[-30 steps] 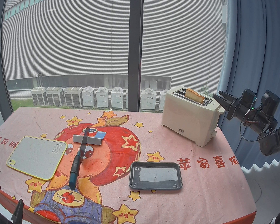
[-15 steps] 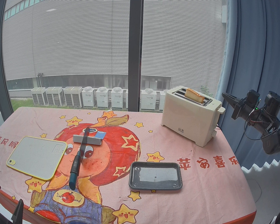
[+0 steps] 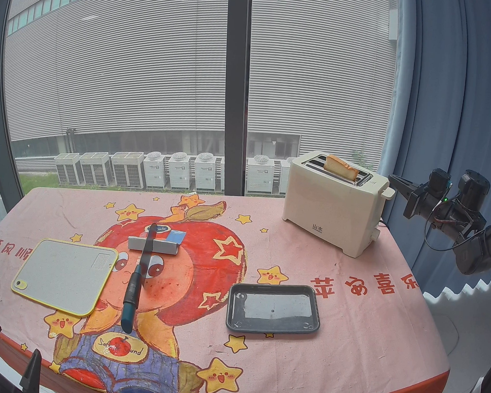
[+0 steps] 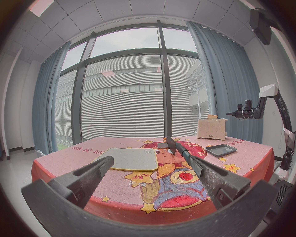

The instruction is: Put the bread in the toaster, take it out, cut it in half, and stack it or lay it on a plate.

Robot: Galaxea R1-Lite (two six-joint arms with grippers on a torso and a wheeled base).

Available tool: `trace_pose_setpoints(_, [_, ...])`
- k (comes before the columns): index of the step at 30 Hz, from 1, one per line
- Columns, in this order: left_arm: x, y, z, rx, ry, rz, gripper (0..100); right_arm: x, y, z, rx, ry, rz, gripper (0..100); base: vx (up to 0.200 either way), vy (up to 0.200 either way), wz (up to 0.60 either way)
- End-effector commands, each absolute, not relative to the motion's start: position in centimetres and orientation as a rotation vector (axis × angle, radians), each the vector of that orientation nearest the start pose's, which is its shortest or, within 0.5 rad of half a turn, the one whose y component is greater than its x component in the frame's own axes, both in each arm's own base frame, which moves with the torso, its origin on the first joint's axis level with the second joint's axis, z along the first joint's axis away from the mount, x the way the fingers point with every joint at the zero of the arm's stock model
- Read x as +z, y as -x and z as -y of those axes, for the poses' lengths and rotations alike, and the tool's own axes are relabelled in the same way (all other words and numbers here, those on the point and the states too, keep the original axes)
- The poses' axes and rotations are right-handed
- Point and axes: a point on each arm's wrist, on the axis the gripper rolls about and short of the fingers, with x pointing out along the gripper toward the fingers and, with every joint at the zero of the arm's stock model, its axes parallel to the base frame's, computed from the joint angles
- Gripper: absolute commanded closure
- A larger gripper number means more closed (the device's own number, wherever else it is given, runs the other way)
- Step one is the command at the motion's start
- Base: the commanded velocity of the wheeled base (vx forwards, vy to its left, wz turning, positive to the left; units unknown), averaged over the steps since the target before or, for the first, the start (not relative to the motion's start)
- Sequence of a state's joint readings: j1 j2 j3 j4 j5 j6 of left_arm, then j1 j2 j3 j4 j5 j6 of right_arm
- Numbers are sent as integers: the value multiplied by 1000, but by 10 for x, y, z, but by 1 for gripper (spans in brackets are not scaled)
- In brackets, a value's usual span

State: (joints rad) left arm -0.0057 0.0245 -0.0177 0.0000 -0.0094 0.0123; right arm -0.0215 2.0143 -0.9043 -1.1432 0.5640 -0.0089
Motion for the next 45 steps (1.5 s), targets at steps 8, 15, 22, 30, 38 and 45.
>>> trace_pose_setpoints(8, [76, 21, 0, -15, -12, -23, 0, 135, -379, -2, 535, 8, -5, 100, 0, 0, 0])
trace_pose_setpoints(15, [76, 21, 0, -15, -12, -23, 0, 133, -379, 0, 532, 8, -13, 100, 0, 0, 0])
trace_pose_setpoints(22, [76, 21, 0, -15, -12, -23, 0, 131, -378, 0, 531, 8, -18, 100, 0, 0, 0])
trace_pose_setpoints(30, [76, 21, 0, -15, -12, -23, 0, 122, -380, 1, 519, 6, -39, 100, 0, 0, 0])
trace_pose_setpoints(38, [76, 21, 0, -15, -12, -23, 0, 114, -379, 4, 510, -1, -67, 100, 0, 0, 0])
trace_pose_setpoints(45, [76, 21, 0, -15, -12, -23, 0, 106, -375, 3, 513, -6, -97, 100, 0, 0, 0])
